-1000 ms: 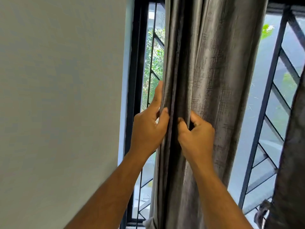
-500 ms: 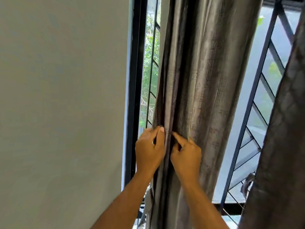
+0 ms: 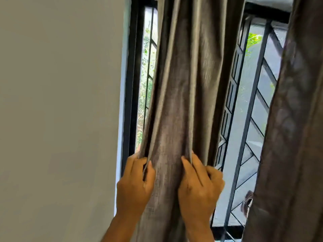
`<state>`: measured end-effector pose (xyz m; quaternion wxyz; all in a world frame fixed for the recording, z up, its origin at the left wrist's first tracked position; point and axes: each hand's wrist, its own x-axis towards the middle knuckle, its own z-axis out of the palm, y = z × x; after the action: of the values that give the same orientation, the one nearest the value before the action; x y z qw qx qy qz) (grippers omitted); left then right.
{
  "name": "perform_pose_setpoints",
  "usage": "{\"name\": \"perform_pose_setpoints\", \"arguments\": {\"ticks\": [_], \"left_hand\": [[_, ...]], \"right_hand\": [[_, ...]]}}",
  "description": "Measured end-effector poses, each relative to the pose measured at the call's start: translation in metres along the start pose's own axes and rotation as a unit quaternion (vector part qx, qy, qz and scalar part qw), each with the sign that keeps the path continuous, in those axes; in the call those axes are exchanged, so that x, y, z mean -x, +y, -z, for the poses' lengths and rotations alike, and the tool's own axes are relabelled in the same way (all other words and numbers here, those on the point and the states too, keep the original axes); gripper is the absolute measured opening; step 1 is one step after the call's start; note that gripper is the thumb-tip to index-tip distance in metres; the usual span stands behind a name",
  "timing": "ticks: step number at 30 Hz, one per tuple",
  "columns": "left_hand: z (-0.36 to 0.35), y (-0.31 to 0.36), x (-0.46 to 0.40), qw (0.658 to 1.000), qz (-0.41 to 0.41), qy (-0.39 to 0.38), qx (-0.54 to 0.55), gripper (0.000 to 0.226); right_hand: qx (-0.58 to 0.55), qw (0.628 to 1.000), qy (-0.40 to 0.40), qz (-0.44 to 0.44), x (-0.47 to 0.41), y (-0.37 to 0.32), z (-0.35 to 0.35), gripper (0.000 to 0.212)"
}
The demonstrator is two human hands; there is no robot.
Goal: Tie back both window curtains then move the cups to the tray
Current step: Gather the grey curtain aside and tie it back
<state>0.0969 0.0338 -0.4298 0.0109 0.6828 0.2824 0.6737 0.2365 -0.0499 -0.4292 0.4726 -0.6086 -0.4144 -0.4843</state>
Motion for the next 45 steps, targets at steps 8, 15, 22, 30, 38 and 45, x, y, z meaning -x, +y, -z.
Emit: {"name": "perform_pose_setpoints", "arguments": {"ticks": [8,15,22,30,38,45], "left_hand": [[-0.016,0.019,0.021,0.99,-0.009,-0.139,0.008,0.108],[-0.02,0.012,0.016,0.991,0.006,-0.115,0.062,0.084],[-0.012,0.015,0.006,0.984,0.119,-0.126,0.04,0.079],[-0.046,-0.015,0.029,0.971,-0.029,-0.23,-0.057,0.101],[-0.052,-0.018,0.032,0.969,0.0,-0.237,-0.068,0.119],[-0.053,-0.015,0.035,0.976,0.007,-0.216,-0.028,0.111]], "right_hand": [[-0.306,0.906,-0.158,-0.245,0.014,-0.037,-0.006,0.041],[-0.332,0.888,-0.211,-0.239,0.035,-0.033,-0.016,0.019],[-0.438,0.844,-0.235,-0.204,0.021,0.0,-0.006,0.032],[-0.155,0.941,-0.122,-0.277,-0.022,0.047,-0.051,0.045],[-0.201,0.89,-0.143,-0.382,-0.009,0.067,-0.055,0.048],[-0.283,0.852,-0.139,-0.418,-0.016,0.062,-0.055,0.066]]}}
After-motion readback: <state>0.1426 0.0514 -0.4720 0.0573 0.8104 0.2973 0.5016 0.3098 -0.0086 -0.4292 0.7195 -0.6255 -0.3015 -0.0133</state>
